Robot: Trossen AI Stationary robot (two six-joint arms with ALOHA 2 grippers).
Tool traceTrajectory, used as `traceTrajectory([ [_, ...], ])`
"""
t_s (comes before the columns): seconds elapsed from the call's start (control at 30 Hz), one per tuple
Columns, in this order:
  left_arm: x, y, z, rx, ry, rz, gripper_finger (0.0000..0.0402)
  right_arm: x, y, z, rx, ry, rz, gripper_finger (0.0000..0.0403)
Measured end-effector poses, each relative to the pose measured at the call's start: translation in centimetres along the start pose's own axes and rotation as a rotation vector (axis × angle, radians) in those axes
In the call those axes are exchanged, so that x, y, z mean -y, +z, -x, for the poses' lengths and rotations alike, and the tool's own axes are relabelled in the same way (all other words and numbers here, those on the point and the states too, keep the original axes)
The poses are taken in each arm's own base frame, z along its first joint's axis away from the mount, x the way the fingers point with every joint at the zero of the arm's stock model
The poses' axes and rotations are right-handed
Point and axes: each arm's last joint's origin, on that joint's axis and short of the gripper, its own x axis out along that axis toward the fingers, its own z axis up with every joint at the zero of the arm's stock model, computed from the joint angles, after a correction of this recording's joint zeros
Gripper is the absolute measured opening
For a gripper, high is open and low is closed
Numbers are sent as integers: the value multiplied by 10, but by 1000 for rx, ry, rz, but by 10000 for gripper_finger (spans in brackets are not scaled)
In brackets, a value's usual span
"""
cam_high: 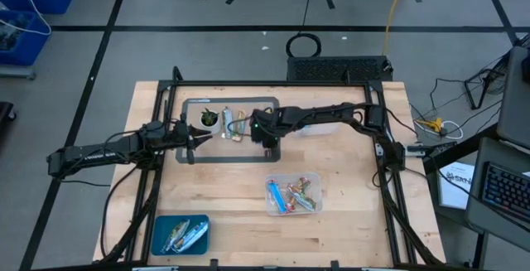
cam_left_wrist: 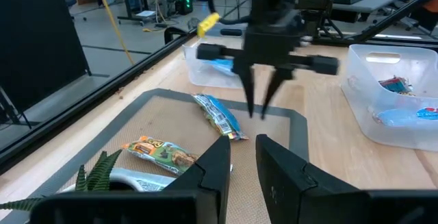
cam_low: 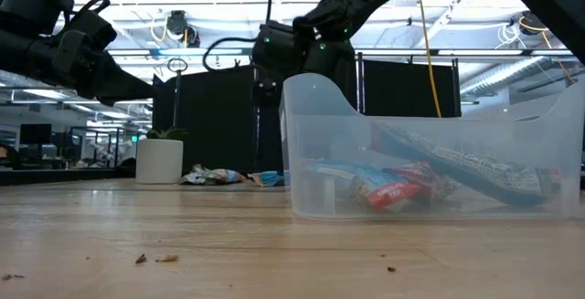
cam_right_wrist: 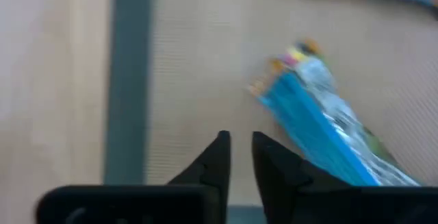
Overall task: Pick and place Granola Bars by type
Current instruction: Put the yellow granola bar into the top transparent bin
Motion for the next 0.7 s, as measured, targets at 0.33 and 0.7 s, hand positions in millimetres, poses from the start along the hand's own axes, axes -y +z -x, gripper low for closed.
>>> traceTrajectory([
  [0.33, 0, 0, 0, 0, 0, 0, 76, -13, 11, -1, 21, -219, 156, 188],
  [0.7, 0, 0, 0, 0, 0, 0, 76, 16, -3, -6, 14, -223, 68, 184],
])
